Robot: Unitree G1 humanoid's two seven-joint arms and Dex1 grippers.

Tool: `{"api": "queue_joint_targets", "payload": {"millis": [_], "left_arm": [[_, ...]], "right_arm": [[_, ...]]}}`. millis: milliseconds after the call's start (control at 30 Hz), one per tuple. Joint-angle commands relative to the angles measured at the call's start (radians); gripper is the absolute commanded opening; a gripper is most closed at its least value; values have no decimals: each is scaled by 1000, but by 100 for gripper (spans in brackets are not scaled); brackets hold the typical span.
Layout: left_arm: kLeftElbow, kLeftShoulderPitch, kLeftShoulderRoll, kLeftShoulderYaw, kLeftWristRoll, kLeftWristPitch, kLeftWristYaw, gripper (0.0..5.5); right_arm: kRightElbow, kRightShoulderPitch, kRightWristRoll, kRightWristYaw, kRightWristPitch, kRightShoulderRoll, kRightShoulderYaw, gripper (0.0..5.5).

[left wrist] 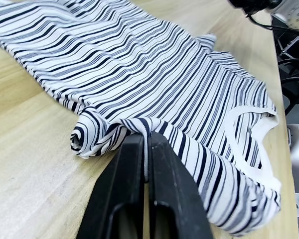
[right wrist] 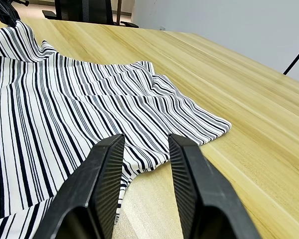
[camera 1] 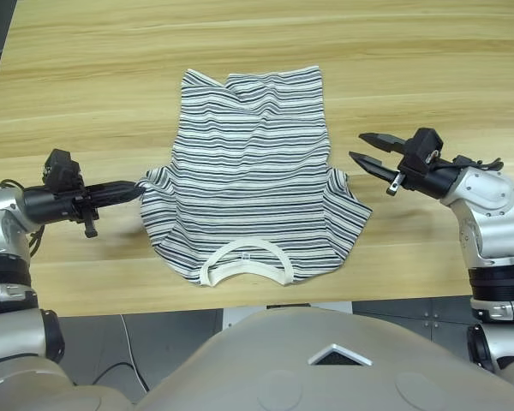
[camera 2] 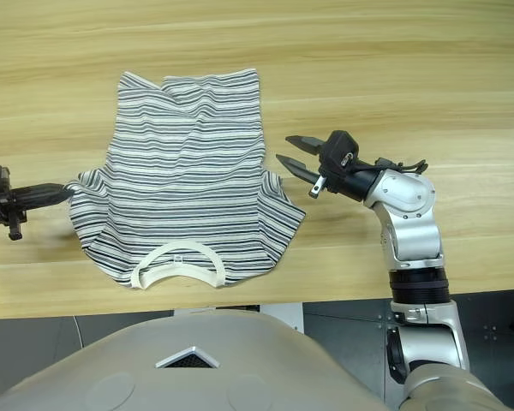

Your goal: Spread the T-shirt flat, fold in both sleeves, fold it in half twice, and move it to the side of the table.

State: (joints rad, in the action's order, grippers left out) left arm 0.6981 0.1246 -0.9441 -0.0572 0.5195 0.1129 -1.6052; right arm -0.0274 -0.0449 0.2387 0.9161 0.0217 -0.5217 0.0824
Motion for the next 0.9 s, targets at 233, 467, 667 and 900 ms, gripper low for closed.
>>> {"api": "queue_joint_targets", "payload": {"millis": [233, 467, 667, 900], "left_arm": [[-322, -92, 3, 2, 21, 132, 5, 11], [-435, -47, 82, 86, -43, 201, 75, 11], [-341, 24, 153, 126, -112, 214, 140, 32], [-283, 59, 209, 132, -136, 218, 163, 152]], "right_arm": [[-3, -8, -11, -7, 0, 2, 18, 164], [11, -15, -20, -12, 13, 14, 33, 164], [12, -13, -22, -17, 18, 19, 41, 164], [16, -8, -19, -22, 25, 25, 47, 164]]}}
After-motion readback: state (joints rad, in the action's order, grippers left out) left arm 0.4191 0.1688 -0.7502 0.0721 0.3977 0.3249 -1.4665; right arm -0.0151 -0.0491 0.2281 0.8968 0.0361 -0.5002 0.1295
